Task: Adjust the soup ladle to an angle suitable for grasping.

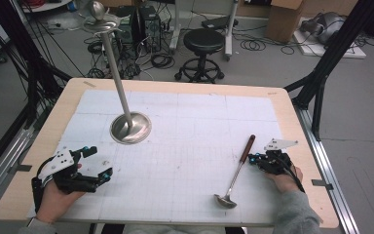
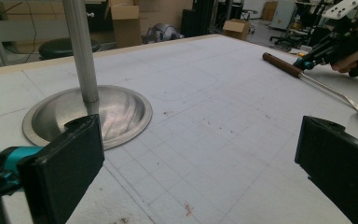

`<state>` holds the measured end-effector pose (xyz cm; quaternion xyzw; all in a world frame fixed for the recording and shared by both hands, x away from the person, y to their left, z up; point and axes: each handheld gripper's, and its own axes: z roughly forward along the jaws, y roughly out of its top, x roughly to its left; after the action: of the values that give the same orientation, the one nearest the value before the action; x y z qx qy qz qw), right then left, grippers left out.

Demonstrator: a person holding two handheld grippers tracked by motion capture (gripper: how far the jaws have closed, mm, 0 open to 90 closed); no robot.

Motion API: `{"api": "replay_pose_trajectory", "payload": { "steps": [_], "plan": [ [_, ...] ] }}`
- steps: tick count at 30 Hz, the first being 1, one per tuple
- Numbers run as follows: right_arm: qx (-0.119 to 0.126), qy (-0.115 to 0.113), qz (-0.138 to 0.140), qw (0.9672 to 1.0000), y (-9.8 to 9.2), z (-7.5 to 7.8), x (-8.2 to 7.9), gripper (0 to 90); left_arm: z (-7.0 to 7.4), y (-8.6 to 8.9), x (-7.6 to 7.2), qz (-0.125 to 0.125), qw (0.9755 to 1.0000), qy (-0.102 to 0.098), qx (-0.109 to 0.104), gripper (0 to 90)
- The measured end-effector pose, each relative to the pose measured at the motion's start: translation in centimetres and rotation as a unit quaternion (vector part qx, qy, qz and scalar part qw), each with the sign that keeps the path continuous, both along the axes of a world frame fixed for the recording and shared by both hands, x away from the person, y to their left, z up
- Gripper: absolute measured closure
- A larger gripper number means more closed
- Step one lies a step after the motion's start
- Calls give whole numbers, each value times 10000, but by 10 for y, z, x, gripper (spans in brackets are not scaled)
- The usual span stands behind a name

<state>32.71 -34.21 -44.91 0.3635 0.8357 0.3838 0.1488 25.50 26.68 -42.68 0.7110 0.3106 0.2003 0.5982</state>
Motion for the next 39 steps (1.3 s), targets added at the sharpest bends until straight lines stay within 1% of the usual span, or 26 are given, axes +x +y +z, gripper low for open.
{"api": "replay_pose_trajectory", "payload": {
  "steps": [4, 6, 9, 10, 11, 15, 18, 23, 24, 28, 30, 35, 39],
  "plan": [
    [-16, -75, 62, 10000, 6, -1, 2, 900, 0, 0, 0, 10, 10000, -4, -9, 17],
    [-31, -75, 105, 9999, 11, 0, 4, 900, 0, 0, 0, 17, 10000, 4, 0, 17],
    [-81, -110, 214, 9997, 20, 0, 6, 900, -1, 1, -1, 28, 10000, 21, -14, 17],
    [-57, -120, 288, 9995, 23, 0, 7, 900, -1, 1, -1, 25, 10000, 26, -18, 17],
    [-121, -194, 329, 9992, 27, -1, 8, 900, -1, 1, -1, 41, 10000, 28, -23, 17],
    [-192, -215, 433, 9986, 38, 0, 9, 900, -1, 3, -2, 47, 10000, 38, -6, 17],
    [-211, -211, 465, 9985, 44, 1, 10, 900, -1, 3, -2, 46, 10000, 52, 0, 17],
    [-254, -238, 609, 9975, 55, 1, 10, 900, -1, 1, -1, 25, 10000, 77, -14, 17],
    [-254, -214, 614, 9976, 57, 2, 9, 900, -1, 1, -1, 24, 10000, 73, -7, 17],
    [-267, -217, 711, 9969, 63, 2, 7, 900, -1, 1, -1, 15, 10000, 76, -13, 17],
    [-299, -220, 730, 9966, 66, 2, 7, 900, -1, 2, 0, -1, 10000, 70, 25, 17],
    [-277, -208, 813, 9961, 72, 2, 8, 900, -1, 1, 0, 11, 9999, 114, 8, 17],
    [-284, -223, 887, 9954, 77, 2, 11, 900, -1, 2, 0, 11, 9999, 99, 18, 17]
  ]
}}
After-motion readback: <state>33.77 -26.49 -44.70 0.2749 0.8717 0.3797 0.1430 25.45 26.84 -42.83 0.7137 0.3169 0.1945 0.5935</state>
